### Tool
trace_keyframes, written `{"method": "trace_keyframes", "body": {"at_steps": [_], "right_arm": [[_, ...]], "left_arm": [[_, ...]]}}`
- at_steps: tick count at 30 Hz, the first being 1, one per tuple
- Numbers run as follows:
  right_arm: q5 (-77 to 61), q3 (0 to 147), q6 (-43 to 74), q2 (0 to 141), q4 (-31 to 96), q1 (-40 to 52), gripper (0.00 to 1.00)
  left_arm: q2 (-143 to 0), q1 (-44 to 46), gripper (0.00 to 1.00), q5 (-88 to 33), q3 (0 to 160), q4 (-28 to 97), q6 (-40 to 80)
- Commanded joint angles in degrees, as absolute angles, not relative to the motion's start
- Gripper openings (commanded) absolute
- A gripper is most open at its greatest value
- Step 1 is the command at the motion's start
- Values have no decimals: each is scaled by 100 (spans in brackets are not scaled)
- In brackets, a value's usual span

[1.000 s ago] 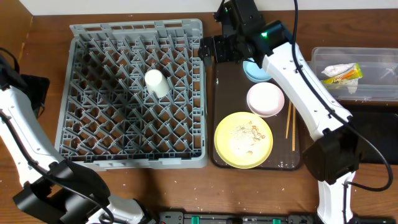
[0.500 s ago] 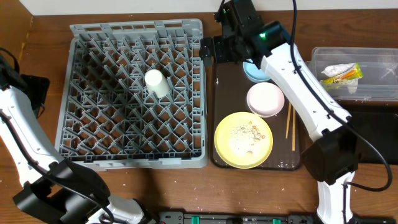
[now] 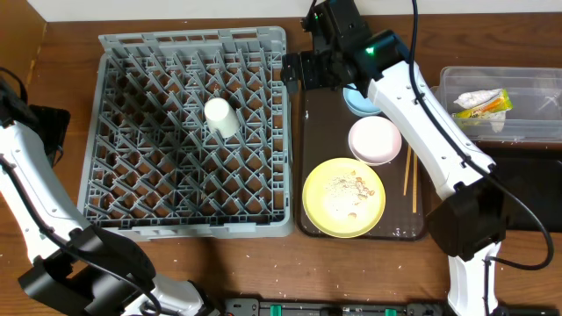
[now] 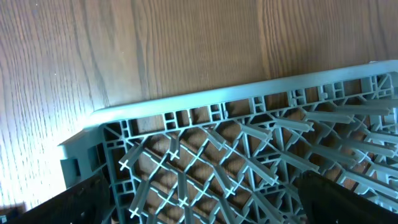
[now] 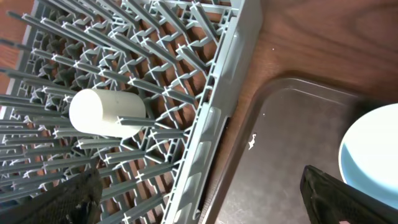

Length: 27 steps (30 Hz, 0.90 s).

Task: Sort waste into correct bins and load items into the dishwasher
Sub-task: 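Move the right gripper over the light-blue bowl on the tray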

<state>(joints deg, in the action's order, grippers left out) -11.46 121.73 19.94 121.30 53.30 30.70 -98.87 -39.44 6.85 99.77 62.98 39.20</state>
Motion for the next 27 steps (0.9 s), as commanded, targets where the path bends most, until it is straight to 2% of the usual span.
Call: {"method": "trace_keyframes", "body": {"at_steps": [1,6,18,25,27], "right_arm": [[-1057,12138,2056,12195,5336,3039,99],[-773,12138,1946,12195,5428,2982,99],[-1044,12136,1962,12195,5570,2689,99],[-71,12127,1959,12197,5876,2637,99],[574,12127,1833,12195,6055,2628,99]], "left_arm": [[-9771,-3964,98,801,9961,6320,3972],[-9771,-3964,98,801,9961,6320,3972],[-9771,-3964,98,801,9961,6320,3972],[-9773,-3964,98,801,9959,6320,3972],[-9773,-3964,98,801,9961,6320,3972]]}}
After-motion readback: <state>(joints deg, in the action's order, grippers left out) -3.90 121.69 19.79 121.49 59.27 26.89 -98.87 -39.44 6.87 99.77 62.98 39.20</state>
